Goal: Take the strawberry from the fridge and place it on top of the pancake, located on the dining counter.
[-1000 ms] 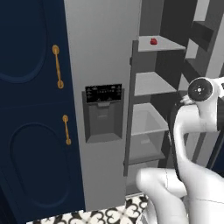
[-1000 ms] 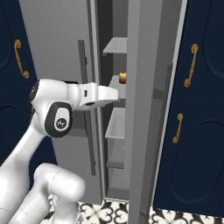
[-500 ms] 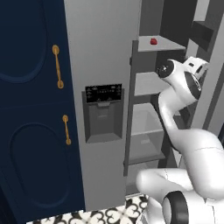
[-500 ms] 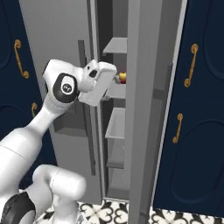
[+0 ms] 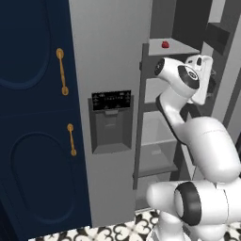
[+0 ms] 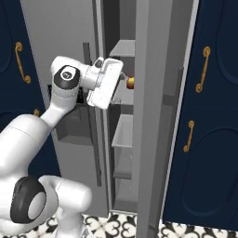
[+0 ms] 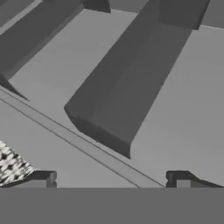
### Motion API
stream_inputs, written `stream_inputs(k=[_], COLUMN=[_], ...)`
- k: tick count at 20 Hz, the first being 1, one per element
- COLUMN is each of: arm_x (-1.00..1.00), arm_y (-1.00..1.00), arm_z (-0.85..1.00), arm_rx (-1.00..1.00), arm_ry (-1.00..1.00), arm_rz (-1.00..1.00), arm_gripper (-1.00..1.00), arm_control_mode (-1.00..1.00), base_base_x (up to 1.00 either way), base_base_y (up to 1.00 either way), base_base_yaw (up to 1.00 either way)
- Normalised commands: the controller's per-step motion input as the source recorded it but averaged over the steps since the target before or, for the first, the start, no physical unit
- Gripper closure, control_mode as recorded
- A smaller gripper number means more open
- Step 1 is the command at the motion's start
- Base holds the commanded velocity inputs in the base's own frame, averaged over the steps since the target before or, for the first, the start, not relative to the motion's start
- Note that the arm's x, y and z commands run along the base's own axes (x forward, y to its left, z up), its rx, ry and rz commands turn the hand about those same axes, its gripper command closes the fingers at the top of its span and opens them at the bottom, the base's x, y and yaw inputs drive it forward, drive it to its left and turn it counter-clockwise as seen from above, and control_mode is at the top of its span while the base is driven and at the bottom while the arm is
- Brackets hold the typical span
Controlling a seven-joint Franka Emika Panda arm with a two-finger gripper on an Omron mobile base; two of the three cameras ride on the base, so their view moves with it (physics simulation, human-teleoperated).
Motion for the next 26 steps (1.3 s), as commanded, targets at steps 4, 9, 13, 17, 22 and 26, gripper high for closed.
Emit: stream_inputs(k=[4, 9, 13, 17, 22, 26], arm_x=[-0.03, 0.00, 0.00, -0.19, -0.30, -0.24], arm_y=[-0.51, -0.70, -0.72, -0.96, -1.00, -0.27], arm_z=[0.00, 0.00, -0.03, -0.01, 0.00, 0.00], arm_rx=[-0.04, 0.00, 0.00, 0.06, 0.15, 0.03], arm_ry=[0.38, 0.33, 0.29, 0.25, 0.14, 0.00], arm_rz=[0.00, 0.00, 0.00, -0.01, 0.00, 0.04], arm_gripper=[-1.00, -1.00, -1.00, -1.00, -1.00, -1.00], arm_control_mode=[-1.00, -1.00, -1.00, -1.00, -1.00, -1.00], base_base_x=[0.00, 0.00, 0.00, 0.00, 0.00, 0.00], base_base_y=[0.00, 0.00, 0.00, 0.00, 0.00, 0.00], base_base_yaw=[0.00, 0.00, 0.00, 0.00, 0.00, 0.00])
